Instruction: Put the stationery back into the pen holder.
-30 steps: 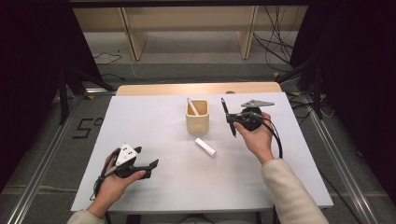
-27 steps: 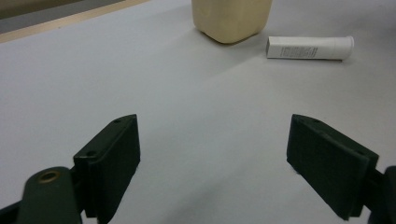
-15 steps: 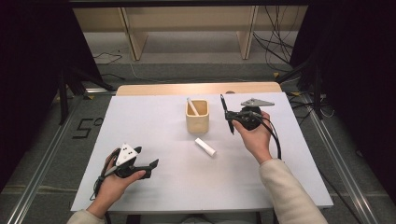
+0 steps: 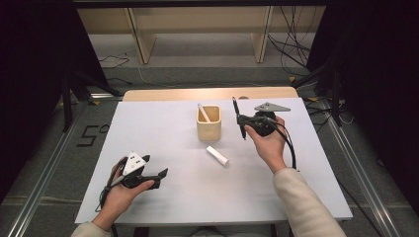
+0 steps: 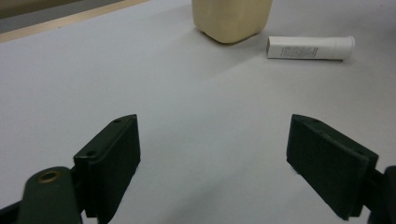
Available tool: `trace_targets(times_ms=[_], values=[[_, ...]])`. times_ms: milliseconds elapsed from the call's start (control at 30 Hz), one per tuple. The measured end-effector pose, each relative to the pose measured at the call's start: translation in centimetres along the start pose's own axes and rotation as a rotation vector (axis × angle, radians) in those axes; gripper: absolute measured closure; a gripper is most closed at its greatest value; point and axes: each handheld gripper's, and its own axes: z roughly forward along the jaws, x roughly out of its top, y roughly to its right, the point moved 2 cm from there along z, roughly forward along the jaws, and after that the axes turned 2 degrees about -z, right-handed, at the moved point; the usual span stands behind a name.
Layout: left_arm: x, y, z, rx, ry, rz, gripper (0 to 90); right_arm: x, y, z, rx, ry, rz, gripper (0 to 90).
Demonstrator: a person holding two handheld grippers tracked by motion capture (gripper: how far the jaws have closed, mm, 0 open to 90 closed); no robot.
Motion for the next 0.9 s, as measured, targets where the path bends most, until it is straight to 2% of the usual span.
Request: trace_targets(times_ms=[900], values=[[0.0,0.0,0.1,0.001,0.001,-0.003,17.2,2.1,-0.9,1.2,0.010,0.062,-0.004,80.1]])
